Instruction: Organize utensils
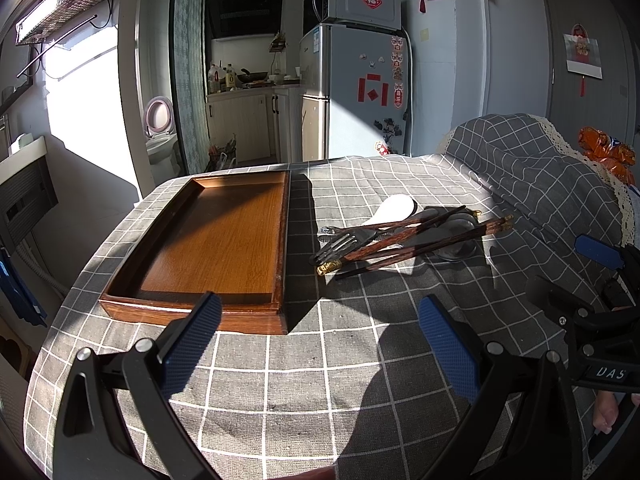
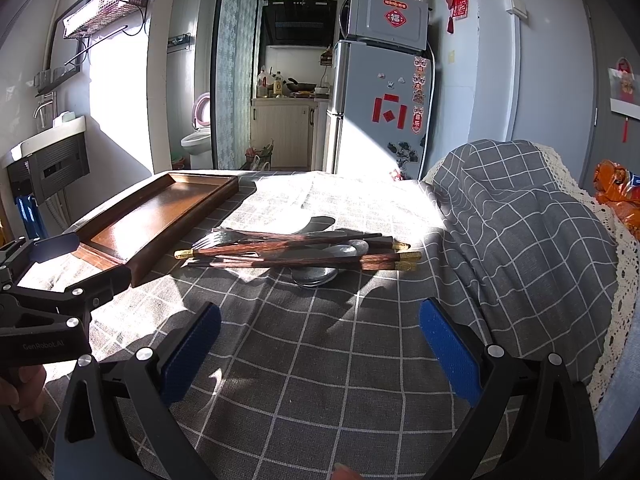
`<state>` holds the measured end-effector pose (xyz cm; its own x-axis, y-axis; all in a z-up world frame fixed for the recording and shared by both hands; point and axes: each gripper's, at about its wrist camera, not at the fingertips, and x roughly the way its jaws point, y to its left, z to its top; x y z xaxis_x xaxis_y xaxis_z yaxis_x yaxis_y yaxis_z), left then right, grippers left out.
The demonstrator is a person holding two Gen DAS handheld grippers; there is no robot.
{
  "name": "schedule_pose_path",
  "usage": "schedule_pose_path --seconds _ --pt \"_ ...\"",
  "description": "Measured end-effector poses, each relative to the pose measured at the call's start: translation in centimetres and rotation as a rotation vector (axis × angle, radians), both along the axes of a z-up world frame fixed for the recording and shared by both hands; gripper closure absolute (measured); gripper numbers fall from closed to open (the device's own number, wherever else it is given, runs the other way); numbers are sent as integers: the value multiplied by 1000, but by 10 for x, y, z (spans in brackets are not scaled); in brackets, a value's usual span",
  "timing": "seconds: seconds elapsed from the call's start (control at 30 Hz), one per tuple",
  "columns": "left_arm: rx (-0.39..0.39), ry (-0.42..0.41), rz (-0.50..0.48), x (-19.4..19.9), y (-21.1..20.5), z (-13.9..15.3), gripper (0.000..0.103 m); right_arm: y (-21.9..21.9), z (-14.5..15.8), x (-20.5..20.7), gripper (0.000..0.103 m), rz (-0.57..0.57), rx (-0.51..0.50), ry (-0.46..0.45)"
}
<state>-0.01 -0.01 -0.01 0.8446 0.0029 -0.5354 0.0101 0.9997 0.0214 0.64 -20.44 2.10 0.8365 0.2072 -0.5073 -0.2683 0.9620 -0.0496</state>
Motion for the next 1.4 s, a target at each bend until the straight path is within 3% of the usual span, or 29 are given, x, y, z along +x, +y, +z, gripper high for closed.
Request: schedule_pose_path --seconds 0.6,0.7,0.8,0.9,1.0,1.07,1.23,1.4 --pt "-24 45 2 6 3 -5 3 -4 -2 2 3 3 2 11" --pt "-48 49 -55 5 2 -6 3 -2 0 3 3 27 -7 43" --pt "0 55 -152 4 -9 -7 3 -13 8 6 3 86 31 104" --pt "50 66 -186 8 -20 -7 3 -24 18 12 3 108 28 143" --pt "-9 123 -222 22 -21 -5 3 -35 23 22 3 97 -14 160" --pt "-40 176 -176 34 -16 -3 3 -42 23 30 3 85 -24 170" --pt "62 209 -136 53 -25 2 3 -55 21 50 3 97 -34 170" --pt "92 230 -191 71 -37 6 3 -60 17 72 3 124 -61 184"
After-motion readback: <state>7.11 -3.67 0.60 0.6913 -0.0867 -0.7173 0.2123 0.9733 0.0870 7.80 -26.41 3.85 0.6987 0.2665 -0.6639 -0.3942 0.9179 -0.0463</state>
